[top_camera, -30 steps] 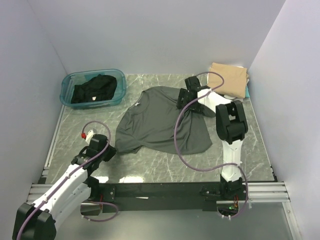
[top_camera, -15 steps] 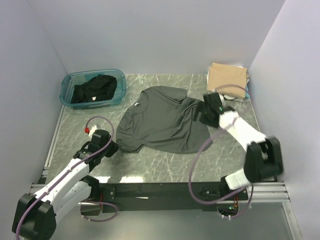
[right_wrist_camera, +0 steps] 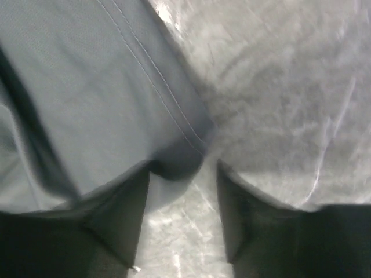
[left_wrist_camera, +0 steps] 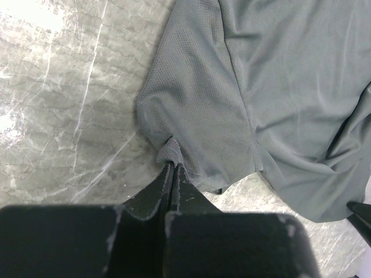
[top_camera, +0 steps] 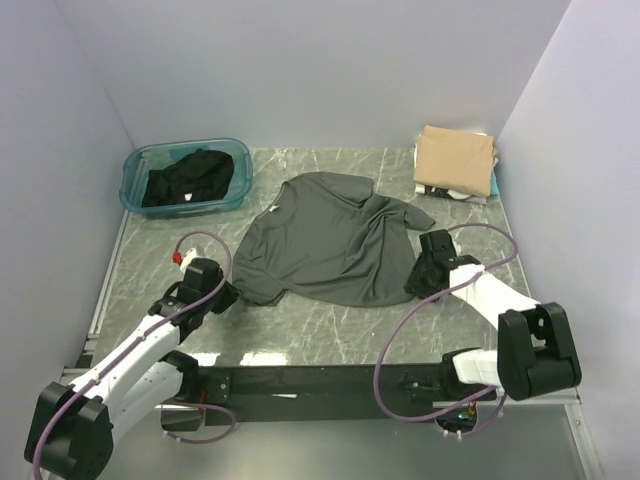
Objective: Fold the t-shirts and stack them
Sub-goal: Flatten the tshirt out
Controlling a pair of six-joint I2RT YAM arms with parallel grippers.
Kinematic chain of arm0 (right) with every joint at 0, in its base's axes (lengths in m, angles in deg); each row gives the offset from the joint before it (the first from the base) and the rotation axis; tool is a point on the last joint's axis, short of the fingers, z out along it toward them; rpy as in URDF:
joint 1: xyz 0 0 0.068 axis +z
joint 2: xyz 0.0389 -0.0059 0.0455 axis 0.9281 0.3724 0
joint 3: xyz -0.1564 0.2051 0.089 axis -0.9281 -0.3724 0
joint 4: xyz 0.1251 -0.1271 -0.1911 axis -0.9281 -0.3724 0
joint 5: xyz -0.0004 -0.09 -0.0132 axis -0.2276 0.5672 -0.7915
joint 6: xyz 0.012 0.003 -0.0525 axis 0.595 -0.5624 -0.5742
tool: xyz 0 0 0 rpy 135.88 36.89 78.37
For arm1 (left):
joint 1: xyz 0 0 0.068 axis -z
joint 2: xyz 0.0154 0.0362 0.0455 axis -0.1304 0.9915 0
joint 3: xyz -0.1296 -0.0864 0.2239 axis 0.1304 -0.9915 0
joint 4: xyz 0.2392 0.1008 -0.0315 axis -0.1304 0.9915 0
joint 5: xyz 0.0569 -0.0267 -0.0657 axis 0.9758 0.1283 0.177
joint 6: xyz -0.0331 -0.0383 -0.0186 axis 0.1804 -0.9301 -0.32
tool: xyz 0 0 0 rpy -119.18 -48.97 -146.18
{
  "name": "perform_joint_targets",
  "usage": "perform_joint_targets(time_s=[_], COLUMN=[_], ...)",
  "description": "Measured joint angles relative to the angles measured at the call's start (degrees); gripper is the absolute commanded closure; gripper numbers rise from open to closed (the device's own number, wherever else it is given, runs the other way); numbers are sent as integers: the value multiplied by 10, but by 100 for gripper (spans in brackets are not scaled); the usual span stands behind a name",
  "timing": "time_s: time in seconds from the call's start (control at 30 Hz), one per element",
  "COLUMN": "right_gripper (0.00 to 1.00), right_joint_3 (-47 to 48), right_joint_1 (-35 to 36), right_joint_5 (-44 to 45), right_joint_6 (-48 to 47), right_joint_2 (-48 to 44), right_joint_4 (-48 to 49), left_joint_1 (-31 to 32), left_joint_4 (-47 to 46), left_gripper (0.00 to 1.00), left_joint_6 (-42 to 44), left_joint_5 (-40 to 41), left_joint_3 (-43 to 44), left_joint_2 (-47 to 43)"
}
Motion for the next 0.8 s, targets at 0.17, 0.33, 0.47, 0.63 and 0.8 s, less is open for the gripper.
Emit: perform_joint_targets(time_s=[0.17, 0.33, 0.47, 0.63, 0.8], right_gripper=[87, 95, 96, 91, 56], right_joint_3=[15, 16, 33, 77, 116], right_joint_1=[0, 1, 12, 27, 33], right_joint_5=[-1, 19, 53, 76, 88], right_joint_6=[5, 7, 11, 12, 10], right_joint_2=[33, 5, -71, -117, -71], right_joint_4=[17, -25, -116, -196, -223], left_joint_1=[0, 0, 0, 0, 0], left_joint_4=[1, 2, 6, 9, 11], left_gripper=[99, 99, 99, 99, 99], left_joint_6=[0, 0, 0, 2, 2], left_joint_5=[0, 1, 1, 3, 9], left_joint_3=[0, 0, 2, 9, 9], left_joint_2=[-16, -38, -39, -39, -37])
